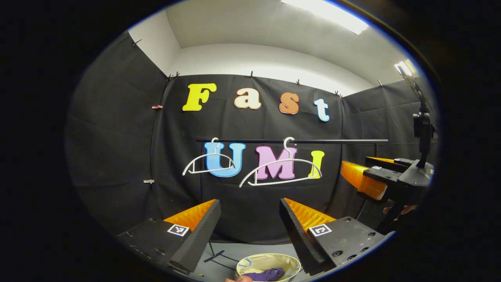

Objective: Grasp the clothes on the hanger with both hands and then place them into the laundry hamper below.

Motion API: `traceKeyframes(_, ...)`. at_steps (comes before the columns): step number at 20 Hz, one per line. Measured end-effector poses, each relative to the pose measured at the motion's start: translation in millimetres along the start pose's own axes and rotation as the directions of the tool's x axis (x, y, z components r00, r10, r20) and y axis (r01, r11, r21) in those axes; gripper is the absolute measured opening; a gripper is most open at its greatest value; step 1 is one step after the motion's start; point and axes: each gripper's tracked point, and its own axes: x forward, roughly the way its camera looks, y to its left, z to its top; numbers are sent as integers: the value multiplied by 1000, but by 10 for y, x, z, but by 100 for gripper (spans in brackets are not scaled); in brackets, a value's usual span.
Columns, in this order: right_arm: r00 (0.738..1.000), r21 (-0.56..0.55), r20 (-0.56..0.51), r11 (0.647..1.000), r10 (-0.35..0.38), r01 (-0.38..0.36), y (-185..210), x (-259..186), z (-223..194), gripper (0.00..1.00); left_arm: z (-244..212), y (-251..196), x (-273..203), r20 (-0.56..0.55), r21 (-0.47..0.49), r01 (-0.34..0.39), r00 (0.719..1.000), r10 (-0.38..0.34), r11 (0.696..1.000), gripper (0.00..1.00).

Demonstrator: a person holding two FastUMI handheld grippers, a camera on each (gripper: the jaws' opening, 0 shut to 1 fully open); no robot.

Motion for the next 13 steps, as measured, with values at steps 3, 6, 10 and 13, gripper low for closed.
traceKeyframes(3,1000,1,4,1000,-1,1,5,6,-4,98,32,22,-9,5,0,1,1000,-1,1000,95)
traceKeyframes(6,1000,10,-3,1000,-5,5,-4,4,-25,98,23,34,4,3,-3,3,1000,-3,1000,95)
traceKeyframes(10,1000,12,-10,1000,-10,10,-21,21,-54,98,12,17,21,0,2,8,1000,-8,1000,95)
traceKeyframes(13,1000,18,-13,1000,-14,14,-39,27,-69,99,21,1,25,2,9,7,1000,-7,1000,95)
